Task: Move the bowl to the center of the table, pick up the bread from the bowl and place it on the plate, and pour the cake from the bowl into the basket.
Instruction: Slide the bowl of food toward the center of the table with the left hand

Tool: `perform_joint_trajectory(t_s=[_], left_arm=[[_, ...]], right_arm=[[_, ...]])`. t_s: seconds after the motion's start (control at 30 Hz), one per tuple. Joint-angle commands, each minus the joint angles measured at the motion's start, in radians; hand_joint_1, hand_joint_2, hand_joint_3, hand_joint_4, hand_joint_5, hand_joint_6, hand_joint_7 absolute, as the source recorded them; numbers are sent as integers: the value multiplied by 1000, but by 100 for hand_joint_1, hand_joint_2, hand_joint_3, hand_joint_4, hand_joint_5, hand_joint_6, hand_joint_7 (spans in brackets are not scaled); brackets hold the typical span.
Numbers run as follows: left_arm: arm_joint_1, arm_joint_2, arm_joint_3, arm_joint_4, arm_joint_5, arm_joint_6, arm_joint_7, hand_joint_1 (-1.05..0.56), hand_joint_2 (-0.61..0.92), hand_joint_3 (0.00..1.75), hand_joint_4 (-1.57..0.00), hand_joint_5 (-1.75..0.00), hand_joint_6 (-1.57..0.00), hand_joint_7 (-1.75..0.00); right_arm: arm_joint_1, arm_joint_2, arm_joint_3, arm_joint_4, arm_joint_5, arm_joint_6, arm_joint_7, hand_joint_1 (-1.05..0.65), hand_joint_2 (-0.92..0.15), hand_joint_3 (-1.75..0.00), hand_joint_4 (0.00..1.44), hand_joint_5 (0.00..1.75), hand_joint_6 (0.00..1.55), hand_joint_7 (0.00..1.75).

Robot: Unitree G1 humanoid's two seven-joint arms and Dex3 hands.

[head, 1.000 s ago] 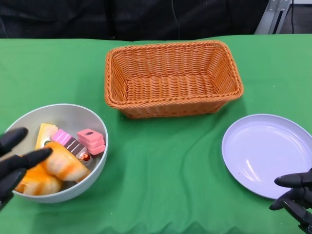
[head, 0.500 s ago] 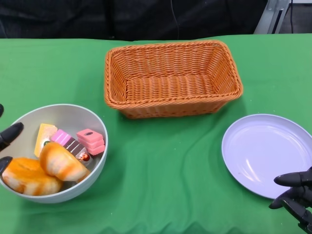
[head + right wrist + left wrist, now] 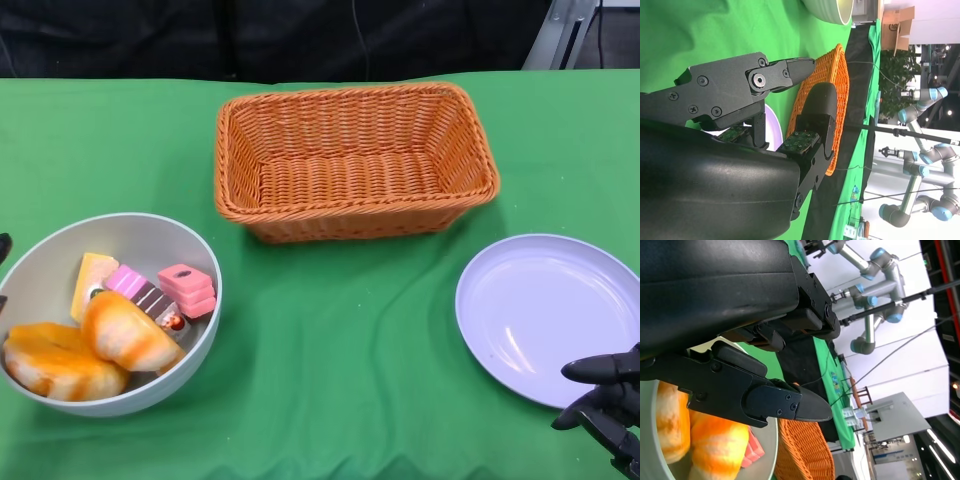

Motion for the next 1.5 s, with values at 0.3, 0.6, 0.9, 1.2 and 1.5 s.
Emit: perform_joint_trajectory(t_s=[0.3,0.6,0.9,1.2,1.5], left_arm=[[-111,85,14,220,29,-37,52,-64,92,18,-49,0,-42,0],[-152,107,-9,368,91,-20,134,-71,92,16,-51,-1,-41,0],[-204,115,-20,503,103,8,145,-64,92,17,-49,0,-39,0],[-242,113,-4,584,69,52,105,-61,92,18,-48,0,-38,0],[-263,98,18,604,15,153,72,-61,92,20,-43,0,-33,0]], right_arm=[[8,-7,-17,-9,12,5,-7,-29,-92,-10,72,125,66,84],[16,-10,-17,-20,8,14,-14,-29,-92,-11,71,125,66,84],[8,-10,-17,-8,11,4,-7,-28,-92,-10,70,127,65,85],[5,-7,-16,-2,10,3,-9,-29,-92,-11,70,127,65,85],[-2,-10,-17,14,2,-18,-4,-31,-92,-11,71,127,65,85]])
